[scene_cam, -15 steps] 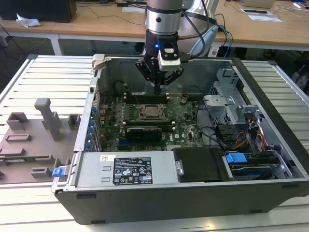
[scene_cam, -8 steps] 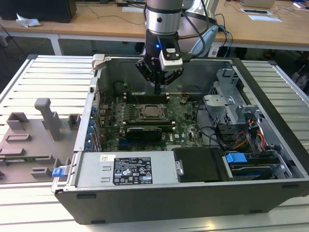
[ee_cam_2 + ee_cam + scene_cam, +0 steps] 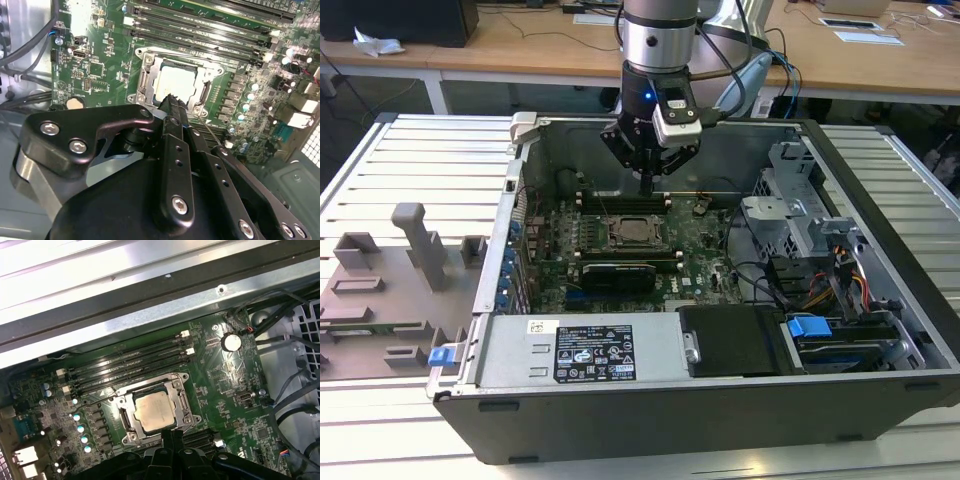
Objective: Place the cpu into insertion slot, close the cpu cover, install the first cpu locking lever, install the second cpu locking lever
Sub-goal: 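Install the first cpu locking lever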
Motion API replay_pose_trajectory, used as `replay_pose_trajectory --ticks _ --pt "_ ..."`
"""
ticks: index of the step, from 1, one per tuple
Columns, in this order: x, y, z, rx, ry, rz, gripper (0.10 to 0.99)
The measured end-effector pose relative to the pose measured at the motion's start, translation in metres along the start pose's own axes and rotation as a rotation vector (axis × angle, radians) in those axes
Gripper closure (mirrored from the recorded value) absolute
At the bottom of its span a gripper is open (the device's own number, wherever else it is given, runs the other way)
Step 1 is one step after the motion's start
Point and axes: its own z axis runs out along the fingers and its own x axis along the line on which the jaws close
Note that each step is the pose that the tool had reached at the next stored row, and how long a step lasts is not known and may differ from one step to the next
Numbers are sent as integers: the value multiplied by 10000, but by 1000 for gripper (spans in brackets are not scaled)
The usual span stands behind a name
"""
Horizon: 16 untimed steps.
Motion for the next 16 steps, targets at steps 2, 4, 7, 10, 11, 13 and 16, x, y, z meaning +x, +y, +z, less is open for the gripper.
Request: replay_pose_trajectory --ticks 2,4,7,10,11,13,16 --pt "0 0 0 -6 -9 -164 980" --pt "0 0 0 -10 -15 -292 980" --pt "0 0 0 -15 -23 -442 980" --pt "0 0 0 -23 -34 -643 980" --pt "0 0 0 -25 -37 -684 980" --pt "0 0 0 -28 -42 -790 980" --pt "0 0 0 -33 -51 -960 980"
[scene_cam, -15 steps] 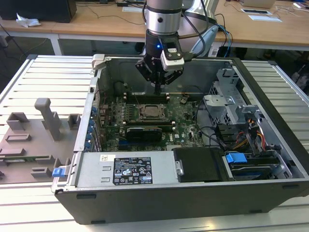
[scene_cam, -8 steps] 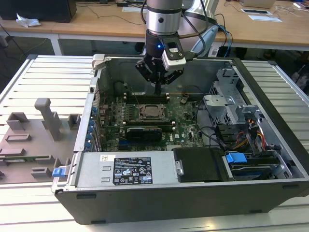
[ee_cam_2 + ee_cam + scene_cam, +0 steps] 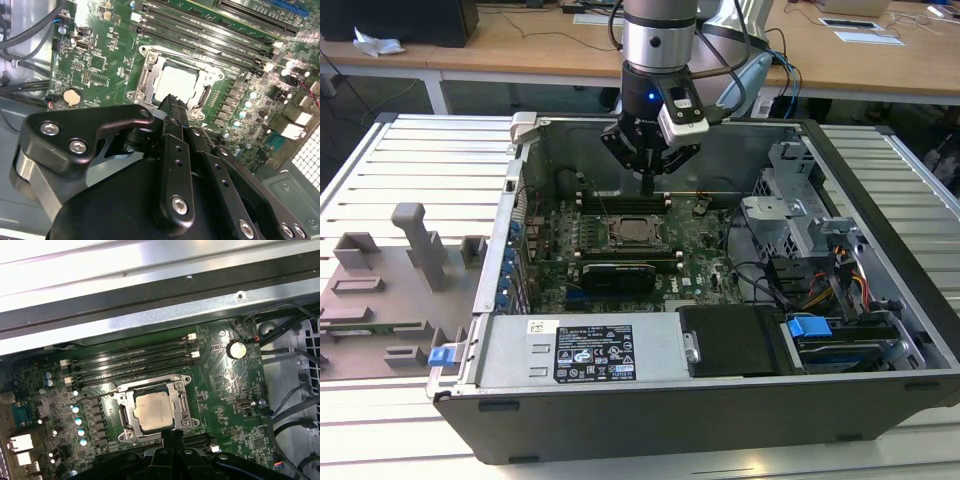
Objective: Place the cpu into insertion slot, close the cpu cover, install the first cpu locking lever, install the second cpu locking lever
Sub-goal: 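Install the first cpu locking lever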
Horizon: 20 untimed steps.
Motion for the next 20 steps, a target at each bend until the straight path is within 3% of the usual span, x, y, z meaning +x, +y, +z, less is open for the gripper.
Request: replay_pose_trajectory --ticks 18,20 --pt "0 0 0 -41 -59 -1119 980" --pt "1 -1 -1 -141 -45 -1121 980"
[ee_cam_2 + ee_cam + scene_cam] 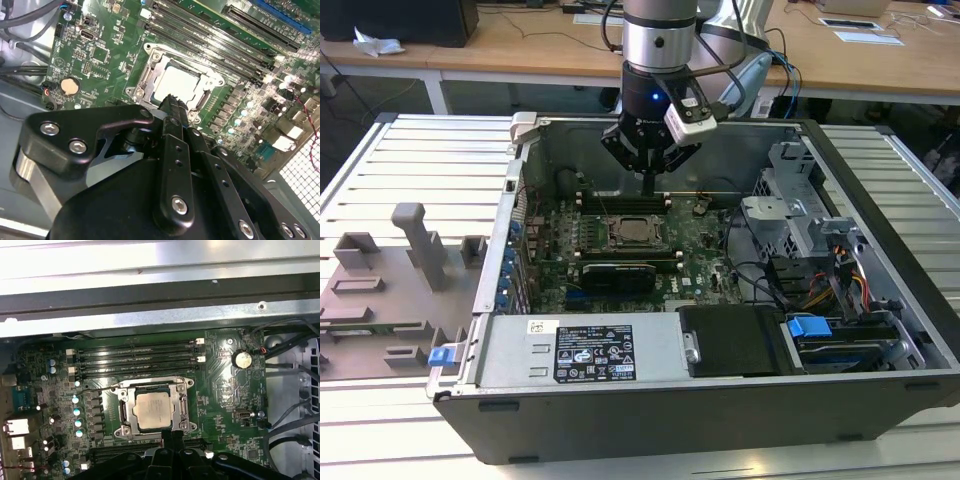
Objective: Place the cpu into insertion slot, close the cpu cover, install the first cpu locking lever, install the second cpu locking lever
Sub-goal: 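Install the first cpu locking lever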
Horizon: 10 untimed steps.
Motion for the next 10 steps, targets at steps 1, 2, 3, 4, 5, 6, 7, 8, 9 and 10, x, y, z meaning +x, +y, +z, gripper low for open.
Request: replay_pose_trajectory --ticks 1,2,3,4,5,6,7,8,9,10 --pt "-1 1 1 -203 19 1 980" --pt "-1 1 1 -355 32 1 980" --pt "-1 1 1 -541 48 -9 980" --pt "-1 1 1 -548 48 -69 980" --pt "-1 1 1 -551 46 -162 980" --pt "-1 1 1 -559 43 -398 980" --pt "-1 1 1 -570 37 -782 980" --pt "-1 1 1 -578 33 -1076 980" --pt "-1 1 1 -585 29 -1271 980" --pt "-1 1 1 -591 26 -1483 980"
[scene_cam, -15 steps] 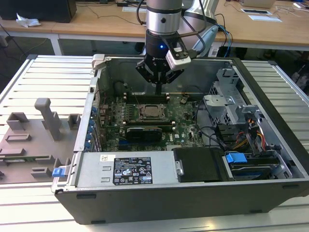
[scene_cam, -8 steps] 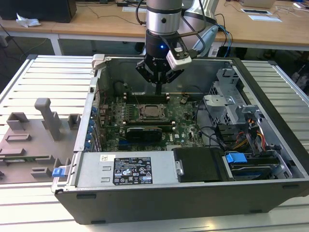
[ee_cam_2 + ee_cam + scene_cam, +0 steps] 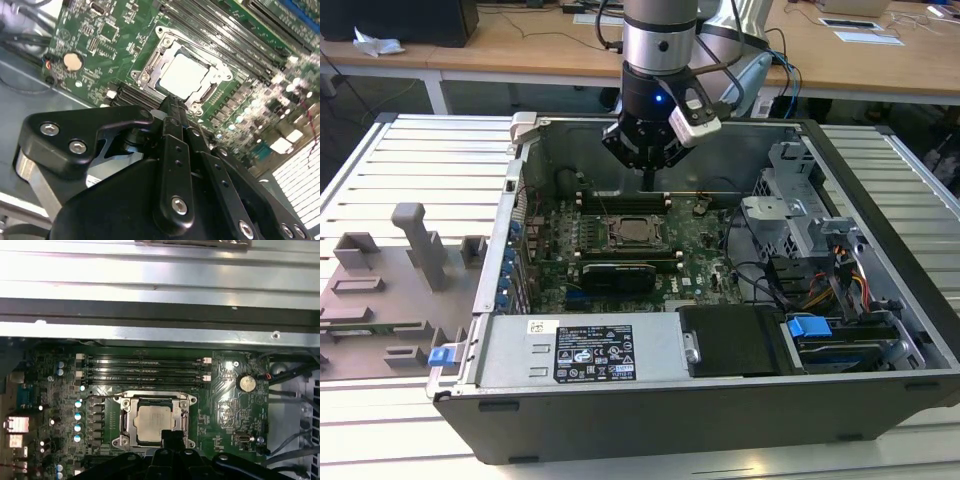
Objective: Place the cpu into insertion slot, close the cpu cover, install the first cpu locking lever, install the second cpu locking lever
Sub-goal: 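Install the first cpu locking lever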
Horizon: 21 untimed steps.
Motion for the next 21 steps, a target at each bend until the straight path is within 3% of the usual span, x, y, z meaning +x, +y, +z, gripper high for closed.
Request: replay_pose_trajectory --ticks 2,10,21 --pt "0 0 0 -10 4 -361 980" --pt "3 0 0 -11 4 -375 980" --pt "164 10 1 -11 5 -374 980"
